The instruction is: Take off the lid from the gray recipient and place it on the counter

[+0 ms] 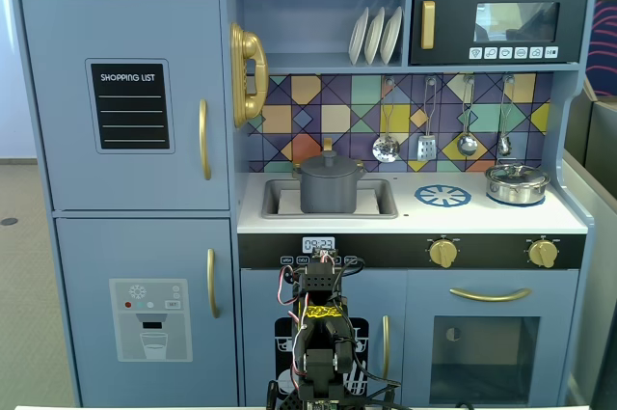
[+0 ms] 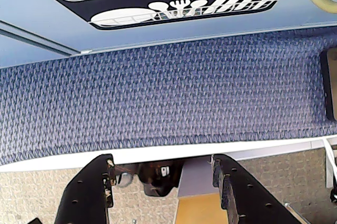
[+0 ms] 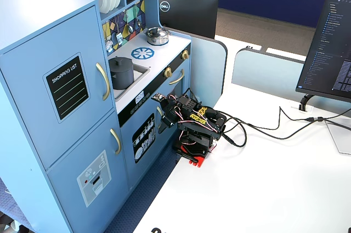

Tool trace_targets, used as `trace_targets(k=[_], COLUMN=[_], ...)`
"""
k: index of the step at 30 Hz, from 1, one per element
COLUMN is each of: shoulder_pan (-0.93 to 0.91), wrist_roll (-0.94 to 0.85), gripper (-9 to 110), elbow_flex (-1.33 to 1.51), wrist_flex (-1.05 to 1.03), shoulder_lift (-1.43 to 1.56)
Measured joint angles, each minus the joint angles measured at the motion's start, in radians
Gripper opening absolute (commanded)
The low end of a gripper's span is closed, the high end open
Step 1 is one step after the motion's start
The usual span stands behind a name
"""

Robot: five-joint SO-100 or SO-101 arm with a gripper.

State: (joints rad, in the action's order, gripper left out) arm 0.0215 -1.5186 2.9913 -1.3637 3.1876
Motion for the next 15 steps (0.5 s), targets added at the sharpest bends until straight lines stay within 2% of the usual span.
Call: trace_targets(k=[15], shoulder_pan=[-0.023], wrist_roll=[0.011], gripper=[0], elbow_flex=[0.0], wrist_flex=[0.009], shoulder_lift=[0.0])
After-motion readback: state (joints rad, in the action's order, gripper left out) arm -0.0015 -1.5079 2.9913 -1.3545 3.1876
